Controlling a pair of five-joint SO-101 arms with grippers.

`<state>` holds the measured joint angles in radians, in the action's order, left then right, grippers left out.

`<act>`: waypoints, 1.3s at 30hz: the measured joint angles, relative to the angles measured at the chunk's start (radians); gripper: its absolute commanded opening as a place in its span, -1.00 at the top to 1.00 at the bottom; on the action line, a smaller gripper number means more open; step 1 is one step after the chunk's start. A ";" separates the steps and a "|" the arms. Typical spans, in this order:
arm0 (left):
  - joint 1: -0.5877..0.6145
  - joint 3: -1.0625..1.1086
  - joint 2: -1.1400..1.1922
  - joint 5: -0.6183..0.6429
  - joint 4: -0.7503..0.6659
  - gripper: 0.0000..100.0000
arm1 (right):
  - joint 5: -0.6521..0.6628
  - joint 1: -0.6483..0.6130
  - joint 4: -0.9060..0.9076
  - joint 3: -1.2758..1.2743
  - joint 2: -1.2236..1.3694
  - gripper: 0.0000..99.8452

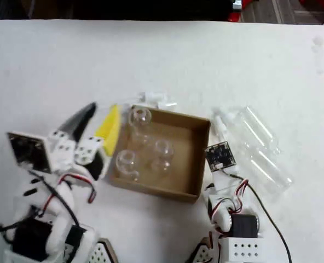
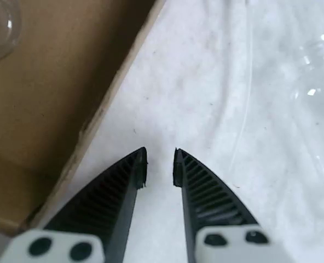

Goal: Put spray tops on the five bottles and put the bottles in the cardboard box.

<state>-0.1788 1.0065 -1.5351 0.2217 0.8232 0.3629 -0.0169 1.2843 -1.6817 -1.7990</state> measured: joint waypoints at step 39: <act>0.520 0.631 -0.092 -0.181 -0.295 0.69 | 0.376 0.129 -0.241 0.003 0.003 0.86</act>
<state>0.3414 1.6372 -1.6272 0.0407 0.5286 0.7388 0.1120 1.0434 -1.6786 -1.7960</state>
